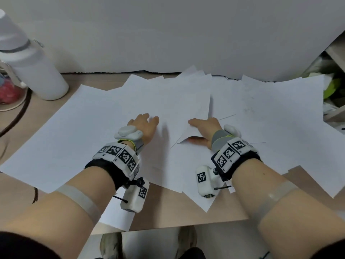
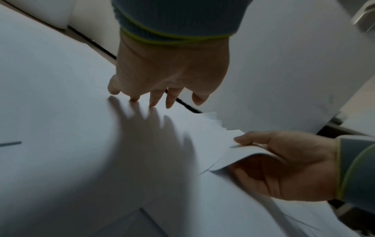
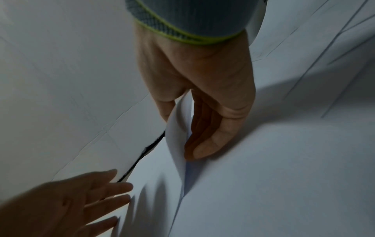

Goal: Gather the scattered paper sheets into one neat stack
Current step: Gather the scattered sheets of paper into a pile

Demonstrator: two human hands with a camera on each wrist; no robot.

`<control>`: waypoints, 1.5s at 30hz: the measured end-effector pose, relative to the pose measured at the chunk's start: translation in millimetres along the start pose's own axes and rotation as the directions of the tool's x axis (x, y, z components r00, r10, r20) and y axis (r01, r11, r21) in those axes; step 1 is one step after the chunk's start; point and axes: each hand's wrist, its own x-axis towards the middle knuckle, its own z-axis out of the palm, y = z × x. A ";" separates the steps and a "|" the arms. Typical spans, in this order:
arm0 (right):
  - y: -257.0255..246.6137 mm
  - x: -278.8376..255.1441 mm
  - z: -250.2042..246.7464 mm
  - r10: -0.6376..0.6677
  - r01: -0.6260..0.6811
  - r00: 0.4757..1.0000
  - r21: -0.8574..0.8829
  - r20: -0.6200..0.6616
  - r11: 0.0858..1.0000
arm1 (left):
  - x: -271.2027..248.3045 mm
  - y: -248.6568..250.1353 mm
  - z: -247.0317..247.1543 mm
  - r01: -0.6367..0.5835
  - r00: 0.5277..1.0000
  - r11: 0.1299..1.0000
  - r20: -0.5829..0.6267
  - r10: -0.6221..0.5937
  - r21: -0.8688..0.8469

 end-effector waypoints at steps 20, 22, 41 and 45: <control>66.3 -59.9 -24.5 -0.563 0.561 0.816 -0.059 -0.130 0.826 | -63.8 -39.8 -5.0 -0.266 0.950 0.950 -0.211 0.230 -0.163; 68.3 -68.6 -39.7 -0.583 0.589 0.799 -0.006 -0.145 0.808 | -72.5 -42.8 -11.6 -0.261 0.932 0.956 -0.293 0.213 -0.135; 25.0 -25.9 -70.8 -0.594 0.609 0.790 0.315 -0.153 0.728 | -33.3 -30.5 -33.5 -0.174 0.979 0.646 -0.059 0.196 -0.743; 11.1 -30.8 -63.4 -0.459 0.503 0.862 0.471 -0.215 0.724 | -33.6 -24.2 -35.7 -0.150 0.987 0.452 -0.106 0.120 -0.880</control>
